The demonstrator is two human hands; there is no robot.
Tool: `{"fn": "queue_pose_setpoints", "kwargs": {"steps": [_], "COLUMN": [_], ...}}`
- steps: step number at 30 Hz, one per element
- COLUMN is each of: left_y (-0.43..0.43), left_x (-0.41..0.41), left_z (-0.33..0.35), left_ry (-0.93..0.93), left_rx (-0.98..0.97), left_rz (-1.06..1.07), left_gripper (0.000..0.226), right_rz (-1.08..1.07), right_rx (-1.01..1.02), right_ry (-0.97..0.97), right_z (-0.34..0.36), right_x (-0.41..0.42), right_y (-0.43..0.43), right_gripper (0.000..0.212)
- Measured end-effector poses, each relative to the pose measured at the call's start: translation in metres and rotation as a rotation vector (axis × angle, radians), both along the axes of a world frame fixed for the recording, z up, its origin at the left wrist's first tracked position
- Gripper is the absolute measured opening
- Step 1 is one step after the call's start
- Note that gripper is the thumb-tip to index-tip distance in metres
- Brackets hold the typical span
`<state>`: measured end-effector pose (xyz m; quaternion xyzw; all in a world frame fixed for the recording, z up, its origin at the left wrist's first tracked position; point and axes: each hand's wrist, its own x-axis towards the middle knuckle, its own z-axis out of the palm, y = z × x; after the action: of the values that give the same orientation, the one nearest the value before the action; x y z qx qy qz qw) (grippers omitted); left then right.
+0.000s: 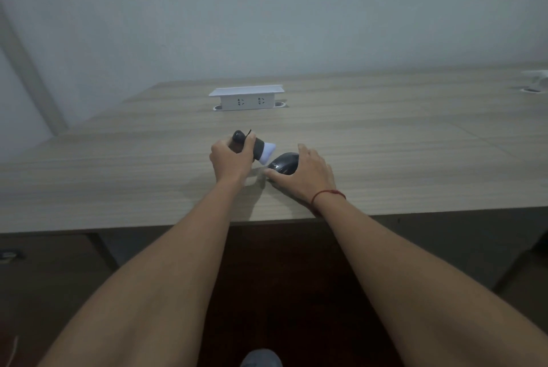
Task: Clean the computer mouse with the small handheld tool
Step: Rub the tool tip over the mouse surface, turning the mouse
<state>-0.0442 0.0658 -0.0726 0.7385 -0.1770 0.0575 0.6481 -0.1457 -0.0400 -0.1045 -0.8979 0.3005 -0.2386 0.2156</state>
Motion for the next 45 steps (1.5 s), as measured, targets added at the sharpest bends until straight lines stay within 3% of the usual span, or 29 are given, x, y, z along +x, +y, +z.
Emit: {"fn": "queue_pose_setpoints", "kwargs": {"steps": [4, 8, 11, 14, 17, 25, 30, 34, 36, 38, 41, 45], "left_y": [-0.002, 0.000, 0.003, -0.002, -0.011, -0.011, -0.015, -0.020, -0.020, -0.021, -0.024, -0.032], "left_x": [0.001, 0.001, -0.003, -0.003, -0.004, -0.002, -0.002, -0.006, -0.006, -0.004, -0.008, -0.006], "left_z": [0.003, 0.002, 0.002, 0.003, 0.004, -0.003, 0.009, 0.011, 0.009, 0.011, 0.015, 0.016], "left_ry": [0.032, -0.170, -0.199, -0.184, -0.182, -0.238, 0.041, -0.051, -0.133, -0.162, -0.080, -0.148], "left_rx": [0.019, 0.243, 0.187, 0.130, 0.093, 0.234, -0.101, 0.114, 0.230, 0.235, 0.124, 0.295], "left_rz": [-0.172, -0.061, -0.008, 0.009, -0.017, -0.081, -0.073, -0.215, -0.148, -0.059, -0.226, -0.182], "left_gripper": [0.035, 0.036, 0.033, 0.035, 0.038, 0.030, 0.027, 0.037, 0.035, 0.033, 0.033, 0.044], "right_rz": [0.165, 0.284, 0.279, 0.131, -0.024, -0.026, -0.001, -0.029, -0.032, -0.032, -0.042, -0.056], "right_rx": [0.194, 0.237, 0.245, 0.209, 0.168, 0.163, 0.093, 0.083, 0.122, 0.143, 0.143, 0.160], "right_ry": [-0.054, -0.093, -0.036, 0.054, 0.014, -0.081, -0.016, -0.033, -0.040, -0.046, -0.056, -0.079], "right_z": [0.000, 0.004, 0.006, 0.003, 0.000, -0.004, -0.002, -0.002, -0.002, -0.001, 0.000, 0.000], "right_x": [0.002, 0.003, 0.002, -0.002, -0.004, 0.001, 0.001, 0.004, 0.005, 0.005, 0.003, 0.004], "right_y": [-0.010, -0.019, -0.030, -0.032, -0.022, -0.020, -0.019, -0.018, -0.017, -0.017, -0.017, -0.015], "right_gripper": [0.081, 0.063, 0.066, 0.097, 0.122, 0.089, 0.063, 0.055, 0.054, 0.059, 0.051, 0.049]}}
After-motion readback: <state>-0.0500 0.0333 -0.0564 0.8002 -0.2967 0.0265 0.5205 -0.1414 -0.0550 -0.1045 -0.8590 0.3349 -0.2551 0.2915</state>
